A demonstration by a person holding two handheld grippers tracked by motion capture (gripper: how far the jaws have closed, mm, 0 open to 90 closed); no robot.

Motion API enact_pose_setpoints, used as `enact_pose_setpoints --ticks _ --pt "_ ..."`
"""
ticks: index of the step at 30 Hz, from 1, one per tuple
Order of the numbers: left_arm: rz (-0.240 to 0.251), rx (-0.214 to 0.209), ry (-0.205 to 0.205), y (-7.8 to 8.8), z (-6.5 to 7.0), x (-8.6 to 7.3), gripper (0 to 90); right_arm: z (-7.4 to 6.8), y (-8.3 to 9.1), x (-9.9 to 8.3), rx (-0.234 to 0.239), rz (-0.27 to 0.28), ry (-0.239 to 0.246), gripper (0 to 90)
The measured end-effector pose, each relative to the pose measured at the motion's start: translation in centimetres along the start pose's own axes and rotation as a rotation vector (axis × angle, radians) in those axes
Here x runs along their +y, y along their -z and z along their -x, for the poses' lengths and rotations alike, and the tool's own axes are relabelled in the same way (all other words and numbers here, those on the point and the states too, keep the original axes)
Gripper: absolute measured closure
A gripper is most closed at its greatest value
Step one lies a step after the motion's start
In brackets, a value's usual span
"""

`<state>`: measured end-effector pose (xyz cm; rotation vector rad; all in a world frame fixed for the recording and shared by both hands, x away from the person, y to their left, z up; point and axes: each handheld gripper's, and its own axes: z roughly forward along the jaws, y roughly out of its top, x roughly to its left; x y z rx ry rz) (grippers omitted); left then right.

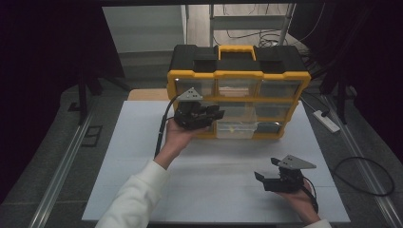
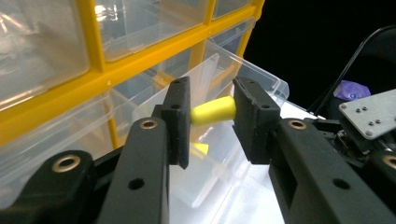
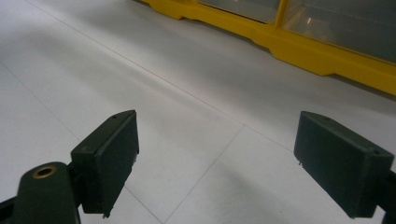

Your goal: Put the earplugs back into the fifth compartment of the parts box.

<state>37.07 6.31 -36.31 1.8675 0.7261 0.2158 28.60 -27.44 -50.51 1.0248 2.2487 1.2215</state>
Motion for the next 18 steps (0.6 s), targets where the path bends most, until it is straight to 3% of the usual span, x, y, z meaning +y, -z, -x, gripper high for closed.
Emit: enact_pose_setpoints --ticks 9,16,18 --pt "-0.035 0.004 -0.01 -2.4 0.1 1.0 66.3 0.0 0.0 0.0 0.001 -0.002 0.002 14.8" --pt "-0.05 0.0 -0.022 -3.2 0.0 1.1 64.8 0.0 0.0 0.0 0.002 -0.002 0.001 14.8" --pt "-0.051 -0.012 -0.03 -3.2 0.0 1.0 55.1 0.0 0.0 0.0 0.003 -0.003 0.002 14.8"
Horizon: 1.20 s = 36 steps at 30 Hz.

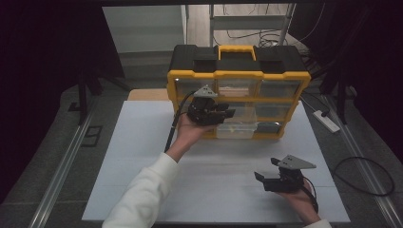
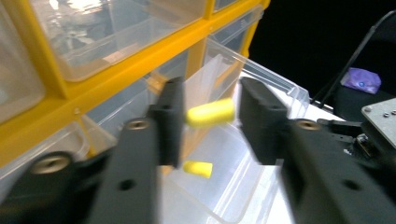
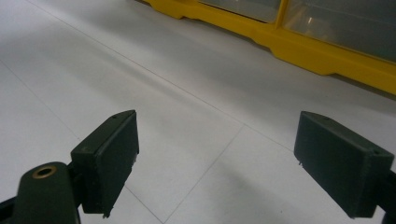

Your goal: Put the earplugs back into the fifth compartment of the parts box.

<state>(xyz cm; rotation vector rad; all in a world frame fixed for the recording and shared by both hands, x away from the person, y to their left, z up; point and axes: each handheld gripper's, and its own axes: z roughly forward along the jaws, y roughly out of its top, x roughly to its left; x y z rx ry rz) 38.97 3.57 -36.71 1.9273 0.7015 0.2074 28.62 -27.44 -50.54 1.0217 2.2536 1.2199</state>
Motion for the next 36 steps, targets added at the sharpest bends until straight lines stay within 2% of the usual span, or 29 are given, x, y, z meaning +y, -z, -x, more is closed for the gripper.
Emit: enact_pose_setpoints --ticks 2,5,9,14,20,22,24,25,28,29,32,36 --pt "0.001 0.004 -0.003 0.0 0.1 0.0 37.8 0.0 0.0 0.0 0.0 0.0 0.001 14.8" --pt "0.015 0.0 0.004 0.3 0.1 0.0 25.2 0.0 0.0 0.0 -0.001 -0.002 0.001 14.8" --pt "0.03 0.006 -0.006 1.3 0.1 -0.2 19.1 0.0 0.0 0.0 -0.002 -0.003 0.001 14.8" --pt "0.02 0.026 -0.034 2.9 0.4 -1.2 18.1 0.0 0.0 0.0 0.001 -0.002 -0.001 14.8" --pt "0.012 0.043 -0.032 5.3 0.7 -2.9 17.5 0.0 0.0 0.0 0.003 -0.001 0.002 14.8" --pt "0.011 0.045 -0.029 5.6 0.7 -3.2 16.9 0.0 0.0 0.0 0.001 0.001 0.002 14.8" --pt "0.019 0.039 -0.019 6.9 0.9 -4.5 16.6 0.0 -0.1 0.0 -0.001 -0.002 0.003 14.8" --pt "0.019 0.039 -0.019 6.9 0.9 -4.5 16.3 0.0 -0.1 0.0 0.0 -0.001 0.001 14.8" --pt "0.021 0.052 -0.017 8.1 1.1 -5.7 16.1 0.0 0.0 0.0 0.001 -0.001 0.002 14.7" --pt "0.017 0.066 -0.017 8.8 1.1 -6.8 16.0 -0.1 0.1 0.0 0.013 0.009 0.001 14.7" --pt "0.003 0.091 -0.018 9.7 1.1 -8.4 15.9 -0.2 0.3 0.0 0.041 0.033 -0.015 14.7" --pt "0.014 0.102 0.003 10.8 1.0 -10.2 15.6 -0.4 0.4 0.1 0.05 0.046 0.0 14.7"
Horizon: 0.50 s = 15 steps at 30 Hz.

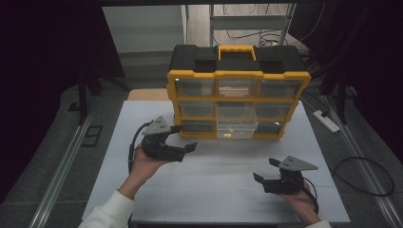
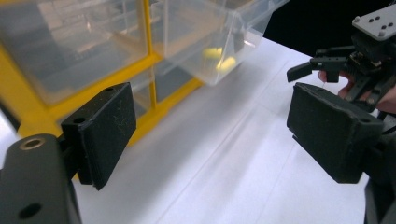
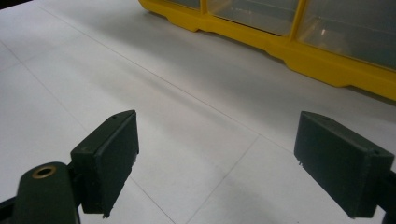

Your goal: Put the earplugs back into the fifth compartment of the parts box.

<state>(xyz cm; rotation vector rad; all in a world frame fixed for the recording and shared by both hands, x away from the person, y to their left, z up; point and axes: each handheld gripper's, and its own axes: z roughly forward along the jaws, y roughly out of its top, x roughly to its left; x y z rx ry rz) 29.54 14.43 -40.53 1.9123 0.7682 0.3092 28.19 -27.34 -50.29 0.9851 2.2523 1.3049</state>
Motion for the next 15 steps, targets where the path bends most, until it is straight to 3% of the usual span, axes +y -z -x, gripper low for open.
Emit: enact_pose_setpoints --ticks 9,10,13,15 --pt "-0.022 0.039 0.007 2.3 -0.2 -5.1 15.0 -0.1 0.1 0.0 0.001 -0.004 0.02 14.7" --pt "-0.022 0.039 0.007 2.3 -0.2 -5.1 14.9 -0.1 0.1 0.0 0.001 -0.003 0.02 14.7" --pt "-0.031 0.063 0.012 2.9 -0.4 -7.3 14.8 -0.1 0.1 0.0 -0.001 -0.001 0.019 14.7" --pt "-0.029 0.063 0.019 3.0 -0.5 -7.7 14.8 -0.1 0.2 0.0 -0.002 -0.001 0.018 14.7"
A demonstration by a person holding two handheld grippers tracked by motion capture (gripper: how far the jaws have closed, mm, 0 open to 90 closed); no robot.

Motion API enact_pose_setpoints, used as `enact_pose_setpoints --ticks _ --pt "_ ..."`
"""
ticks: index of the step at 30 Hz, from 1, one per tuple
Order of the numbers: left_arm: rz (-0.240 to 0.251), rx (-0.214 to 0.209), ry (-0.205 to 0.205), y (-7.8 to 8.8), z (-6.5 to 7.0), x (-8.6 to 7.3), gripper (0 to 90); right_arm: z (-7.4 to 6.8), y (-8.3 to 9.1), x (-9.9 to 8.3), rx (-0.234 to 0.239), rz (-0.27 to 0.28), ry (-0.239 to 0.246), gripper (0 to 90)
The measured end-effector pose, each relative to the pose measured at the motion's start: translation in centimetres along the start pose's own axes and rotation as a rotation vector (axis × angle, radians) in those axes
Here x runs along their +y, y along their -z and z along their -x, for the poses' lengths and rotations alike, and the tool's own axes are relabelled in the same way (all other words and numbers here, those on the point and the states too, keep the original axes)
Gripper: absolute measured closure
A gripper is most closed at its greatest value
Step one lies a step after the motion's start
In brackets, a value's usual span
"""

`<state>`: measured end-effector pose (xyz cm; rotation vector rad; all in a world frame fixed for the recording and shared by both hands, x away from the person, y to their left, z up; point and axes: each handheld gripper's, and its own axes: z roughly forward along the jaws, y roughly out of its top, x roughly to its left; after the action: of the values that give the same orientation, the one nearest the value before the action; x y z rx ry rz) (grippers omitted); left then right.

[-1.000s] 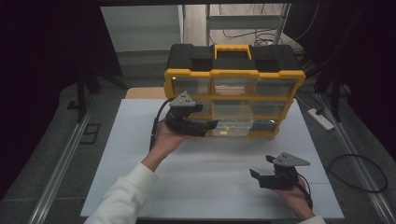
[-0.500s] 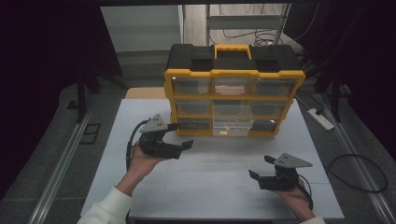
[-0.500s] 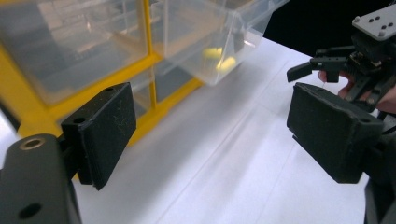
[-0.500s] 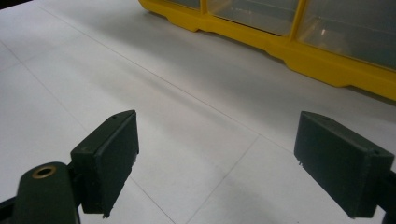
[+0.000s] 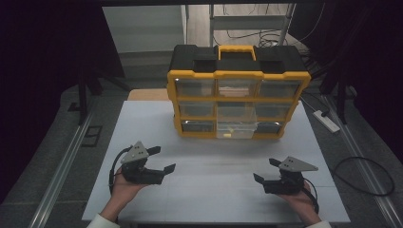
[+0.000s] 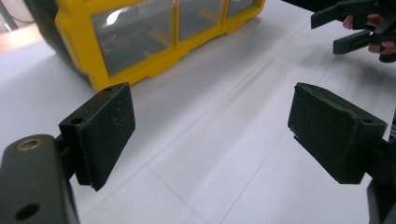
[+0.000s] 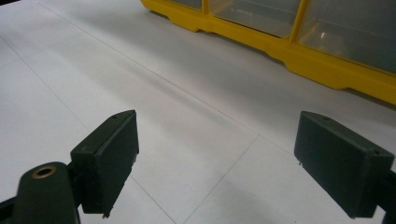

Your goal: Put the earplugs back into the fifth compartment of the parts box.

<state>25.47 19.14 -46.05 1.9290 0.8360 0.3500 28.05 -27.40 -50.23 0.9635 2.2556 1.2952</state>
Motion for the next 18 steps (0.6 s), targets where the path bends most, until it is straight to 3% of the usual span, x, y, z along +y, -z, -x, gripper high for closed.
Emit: enact_pose_setpoints --ticks 8,12,18 --pt "-0.018 0.033 0.061 0.2 -1.0 -3.9 15.0 0.0 0.0 -0.1 0.004 -0.001 0.004 14.7" --pt "-0.021 0.06 0.086 0.1 -1.2 -4.8 15.8 0.1 0.1 0.0 0.004 0.007 0.003 14.6" --pt "-0.058 0.051 0.071 -0.7 -1.2 -5.4 15.6 0.3 0.5 0.0 0.007 0.031 0.002 14.6"
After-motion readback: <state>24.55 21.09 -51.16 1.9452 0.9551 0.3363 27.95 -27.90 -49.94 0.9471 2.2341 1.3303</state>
